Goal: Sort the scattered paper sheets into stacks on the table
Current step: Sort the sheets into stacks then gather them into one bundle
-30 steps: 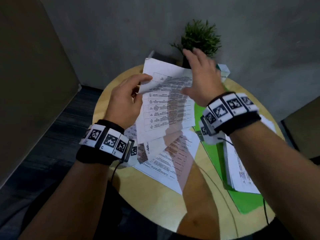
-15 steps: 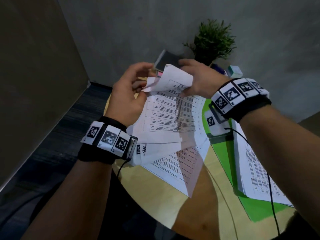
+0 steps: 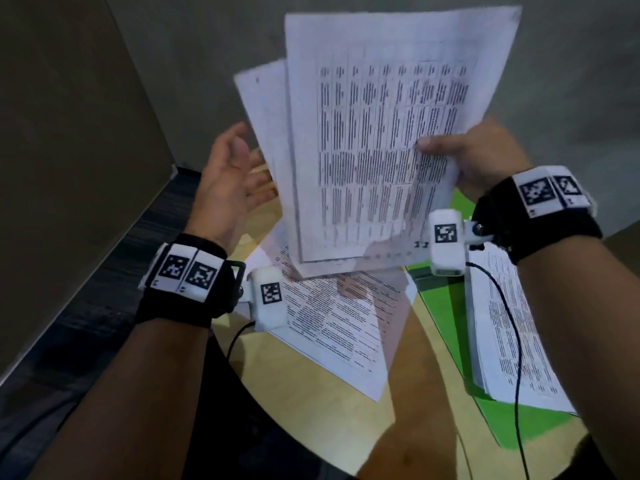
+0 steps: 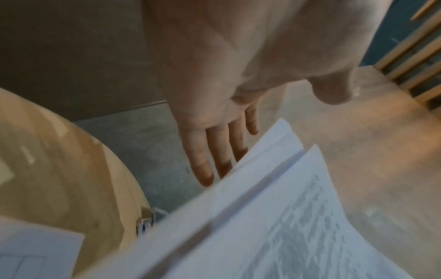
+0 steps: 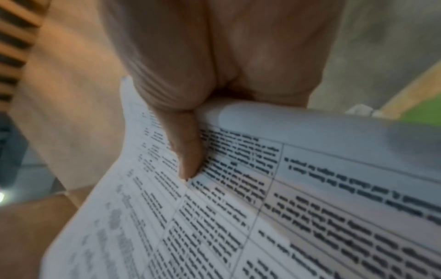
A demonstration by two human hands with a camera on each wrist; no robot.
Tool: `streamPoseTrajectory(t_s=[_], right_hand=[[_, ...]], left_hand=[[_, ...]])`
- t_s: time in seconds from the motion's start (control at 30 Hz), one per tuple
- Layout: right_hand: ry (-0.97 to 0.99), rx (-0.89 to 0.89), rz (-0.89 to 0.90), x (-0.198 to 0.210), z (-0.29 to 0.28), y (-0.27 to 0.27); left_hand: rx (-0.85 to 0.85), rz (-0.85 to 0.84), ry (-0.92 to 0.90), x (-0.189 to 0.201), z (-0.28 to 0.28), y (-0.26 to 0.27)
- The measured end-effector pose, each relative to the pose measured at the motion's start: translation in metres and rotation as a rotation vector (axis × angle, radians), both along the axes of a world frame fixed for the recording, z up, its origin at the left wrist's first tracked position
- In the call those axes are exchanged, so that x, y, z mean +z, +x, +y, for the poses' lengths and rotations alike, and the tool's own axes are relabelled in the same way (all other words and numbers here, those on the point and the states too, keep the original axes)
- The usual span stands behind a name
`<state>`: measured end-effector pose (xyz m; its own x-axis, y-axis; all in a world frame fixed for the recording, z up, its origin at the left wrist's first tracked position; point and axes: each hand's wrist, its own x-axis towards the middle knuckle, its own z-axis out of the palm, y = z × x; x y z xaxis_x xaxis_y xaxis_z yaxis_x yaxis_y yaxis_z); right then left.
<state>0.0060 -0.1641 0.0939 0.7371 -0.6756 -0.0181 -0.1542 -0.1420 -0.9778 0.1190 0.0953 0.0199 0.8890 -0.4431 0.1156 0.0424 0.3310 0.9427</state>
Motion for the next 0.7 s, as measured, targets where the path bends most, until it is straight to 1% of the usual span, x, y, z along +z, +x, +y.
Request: streamPoseTrajectory(t_s=[0.03,0.1,0.2,0.23,0.3,0.33,0.37,0.4,0.43,0.47,0.5,0.53,0.57,0.63,0.7], right_hand=[[0.082,0.021,-0.025,-0.003,0.001,0.0],[0.188,0.061,-0.042,-0.007,0.011,0.001],[0.23,0.08,-0.055,-0.017,0.024,0.006],[0.244,0.075,-0.068,-0.021,0.027,0.009],[0.303,0.109,-0.071,-0.03,0.03,0.011],[0.32,0.119,-0.032,-0.037,0.031,0.01],[0.31,0.114,0.045,-0.047,0.029,0.01],[0.218,0.098,0.172,-0.058,0.028,0.009],[0.038,0.095,0.334,-0.07,0.028,0.007],[-0.189,0.133,0.507,-0.085,0.028,0.004],[-0.395,0.21,0.66,-0.1,0.031,0.002],[-0.543,0.303,0.793,-0.114,0.036,-0.001],[-0.627,0.38,0.885,-0.128,0.04,-0.002],[-0.721,0.454,0.976,-0.148,0.048,0.0],[-0.914,0.517,1.052,-0.153,0.056,0.003]], left_hand=[[-0.031,-0.007,0.03,-0.002,-0.003,-0.002],[-0.023,-0.033,0.107,-0.005,-0.008,-0.006],[0.059,-0.086,0.215,-0.011,-0.009,-0.006],[0.104,-0.102,0.251,-0.01,-0.007,-0.004],[0.26,-0.122,0.312,-0.01,-0.002,0.004],[0.349,-0.126,0.319,-0.01,0.002,0.009],[0.427,-0.127,0.318,-0.01,0.006,0.013],[0.484,-0.129,0.318,-0.009,0.011,0.017],[0.519,-0.129,0.321,-0.009,0.014,0.019],[0.534,-0.127,0.325,-0.009,0.017,0.021],[0.539,-0.122,0.328,-0.009,0.019,0.022],[0.539,-0.123,0.328,-0.008,0.019,0.022],[0.536,-0.13,0.325,-0.008,0.019,0.021],[0.525,-0.144,0.326,-0.006,0.019,0.018],[0.505,-0.135,0.327,-0.005,0.019,0.016]])
